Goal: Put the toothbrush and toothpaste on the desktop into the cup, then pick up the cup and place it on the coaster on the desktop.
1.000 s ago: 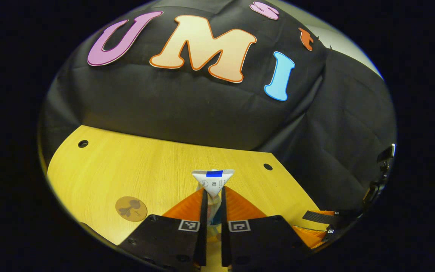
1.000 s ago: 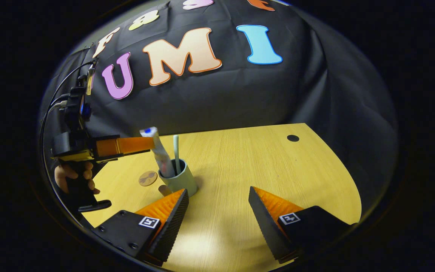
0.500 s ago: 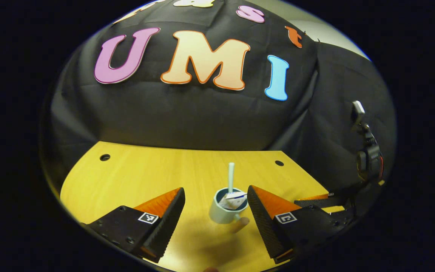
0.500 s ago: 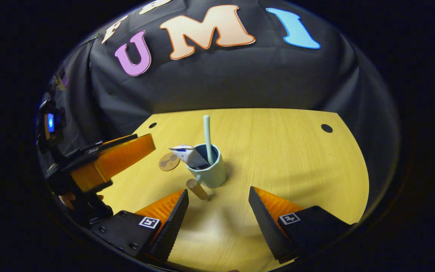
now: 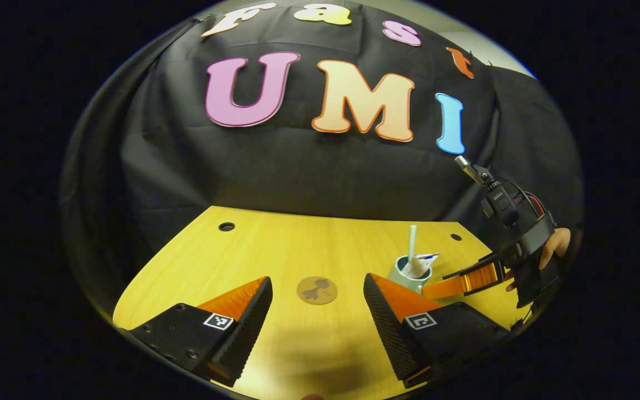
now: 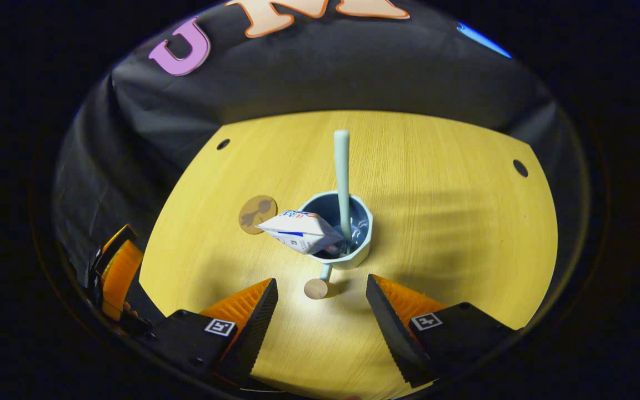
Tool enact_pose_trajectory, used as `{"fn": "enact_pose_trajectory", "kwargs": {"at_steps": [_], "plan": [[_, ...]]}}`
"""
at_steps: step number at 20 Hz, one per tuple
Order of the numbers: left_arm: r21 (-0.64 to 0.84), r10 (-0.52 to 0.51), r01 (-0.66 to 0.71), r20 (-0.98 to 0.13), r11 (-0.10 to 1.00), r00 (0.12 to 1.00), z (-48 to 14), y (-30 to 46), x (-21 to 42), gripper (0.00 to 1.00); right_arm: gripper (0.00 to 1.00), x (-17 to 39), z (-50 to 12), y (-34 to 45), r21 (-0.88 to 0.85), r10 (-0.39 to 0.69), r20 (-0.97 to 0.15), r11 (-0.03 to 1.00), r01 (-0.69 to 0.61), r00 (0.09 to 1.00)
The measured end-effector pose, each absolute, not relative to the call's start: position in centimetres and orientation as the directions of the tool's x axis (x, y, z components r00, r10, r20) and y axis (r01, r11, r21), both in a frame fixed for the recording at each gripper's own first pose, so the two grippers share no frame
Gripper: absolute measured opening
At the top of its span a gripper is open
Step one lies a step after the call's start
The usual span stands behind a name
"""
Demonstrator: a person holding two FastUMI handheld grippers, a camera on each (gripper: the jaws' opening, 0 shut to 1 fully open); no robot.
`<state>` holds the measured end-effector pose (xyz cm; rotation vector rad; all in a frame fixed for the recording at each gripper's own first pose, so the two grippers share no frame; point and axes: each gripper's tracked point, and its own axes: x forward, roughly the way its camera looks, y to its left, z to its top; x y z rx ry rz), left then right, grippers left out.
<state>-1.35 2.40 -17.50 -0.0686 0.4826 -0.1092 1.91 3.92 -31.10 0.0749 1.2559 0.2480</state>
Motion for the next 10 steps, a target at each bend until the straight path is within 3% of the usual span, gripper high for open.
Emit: {"fn": "enact_pose_trajectory", "kwargs": {"at_steps": [2,6,7,8,10], "plan": [[-0.086,-0.084,0.049,-0.473,0.995,0.877,-17.9,4.8,-2.4,0.95,0.99,2.4,-32.8,4.3,0.172,0.198,-0.949,0.977,-0.124,0.244],[-0.078,-0.021,-0.020,-0.494,0.997,0.869,-18.4,8.8,-4.2,0.95,0.94,3.4,-35.8,4.4,0.116,0.134,-0.972,0.988,-0.097,0.195],[-0.077,-0.009,-0.034,-0.496,0.996,0.868,-18.2,9.4,-4.8,0.95,0.99,3.7,-36.2,4.3,0.103,0.118,-0.976,0.991,-0.089,0.184],[-0.074,0.002,-0.045,-0.499,0.996,0.867,-18.1,10.1,-5.2,0.95,0.94,3.8,-36.6,4.2,0.093,0.107,-0.978,0.992,-0.084,0.180],[-0.067,0.013,-0.054,-0.497,0.996,0.868,-18.2,11.0,-5.3,0.95,0.98,4.0,-37.2,4.0,0.086,0.097,-0.980,0.994,-0.075,0.171]]}}
